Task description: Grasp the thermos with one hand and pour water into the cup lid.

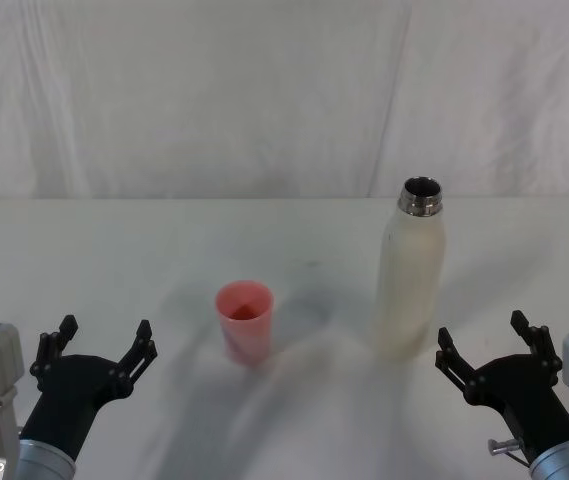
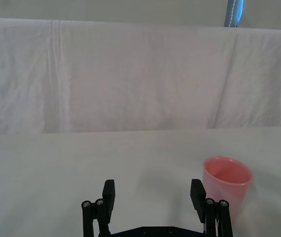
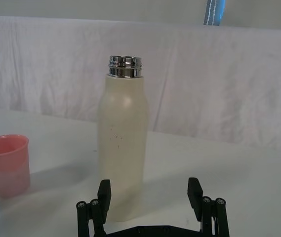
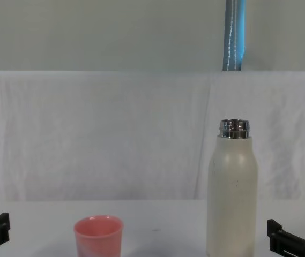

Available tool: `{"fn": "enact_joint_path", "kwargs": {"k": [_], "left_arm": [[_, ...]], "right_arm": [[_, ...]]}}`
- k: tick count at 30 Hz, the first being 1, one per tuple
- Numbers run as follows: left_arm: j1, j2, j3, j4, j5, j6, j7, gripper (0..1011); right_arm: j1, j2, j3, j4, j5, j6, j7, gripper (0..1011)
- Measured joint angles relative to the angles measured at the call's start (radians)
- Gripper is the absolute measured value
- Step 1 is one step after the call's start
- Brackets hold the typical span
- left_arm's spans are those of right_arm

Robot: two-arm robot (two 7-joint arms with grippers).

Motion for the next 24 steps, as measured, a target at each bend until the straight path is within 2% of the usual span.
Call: {"fn": "enact_joint_path", "kwargs": {"k": [24], "left_arm": [[0.0, 0.0, 0.0, 0.0, 0.0, 0.0, 0.0, 1001]], "right_arm": [[0.0, 0.0, 0.0, 0.0, 0.0, 0.0, 0.0, 1001]]}}
